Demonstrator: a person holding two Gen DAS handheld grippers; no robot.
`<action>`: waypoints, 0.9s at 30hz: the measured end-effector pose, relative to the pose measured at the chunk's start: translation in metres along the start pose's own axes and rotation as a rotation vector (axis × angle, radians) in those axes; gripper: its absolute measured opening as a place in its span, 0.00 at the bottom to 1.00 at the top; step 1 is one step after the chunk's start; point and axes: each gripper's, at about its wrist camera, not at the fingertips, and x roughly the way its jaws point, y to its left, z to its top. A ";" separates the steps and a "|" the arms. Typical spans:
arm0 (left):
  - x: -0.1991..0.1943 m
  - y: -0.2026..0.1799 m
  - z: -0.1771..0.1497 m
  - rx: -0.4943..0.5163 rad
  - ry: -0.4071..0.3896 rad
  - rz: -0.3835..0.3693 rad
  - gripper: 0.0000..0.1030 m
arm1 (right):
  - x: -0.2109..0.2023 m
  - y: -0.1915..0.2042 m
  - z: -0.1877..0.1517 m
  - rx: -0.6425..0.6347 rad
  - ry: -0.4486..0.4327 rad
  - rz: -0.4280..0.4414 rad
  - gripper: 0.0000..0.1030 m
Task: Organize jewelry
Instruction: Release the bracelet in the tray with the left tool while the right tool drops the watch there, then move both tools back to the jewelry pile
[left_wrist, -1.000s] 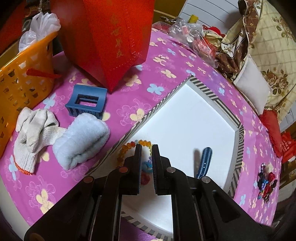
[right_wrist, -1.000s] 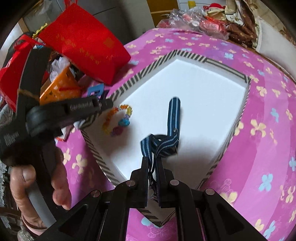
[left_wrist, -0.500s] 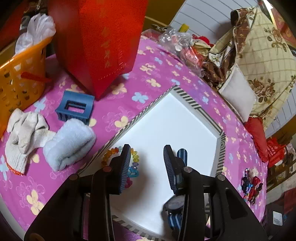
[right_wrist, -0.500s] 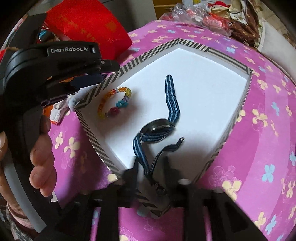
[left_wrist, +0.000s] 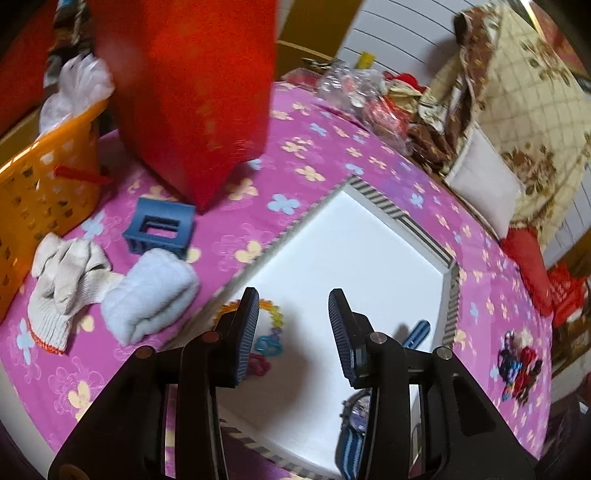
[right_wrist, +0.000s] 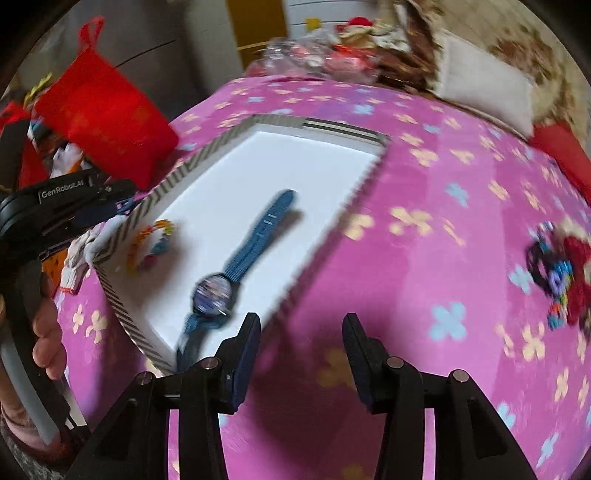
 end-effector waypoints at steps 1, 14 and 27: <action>-0.001 -0.004 -0.001 0.013 -0.002 -0.005 0.37 | -0.005 -0.009 -0.006 0.005 -0.005 -0.012 0.43; -0.031 -0.095 -0.050 0.214 -0.045 -0.100 0.37 | -0.071 -0.176 -0.111 0.244 -0.036 -0.180 0.43; -0.020 -0.289 -0.107 0.539 0.157 -0.274 0.38 | -0.109 -0.295 -0.154 0.462 -0.156 -0.130 0.43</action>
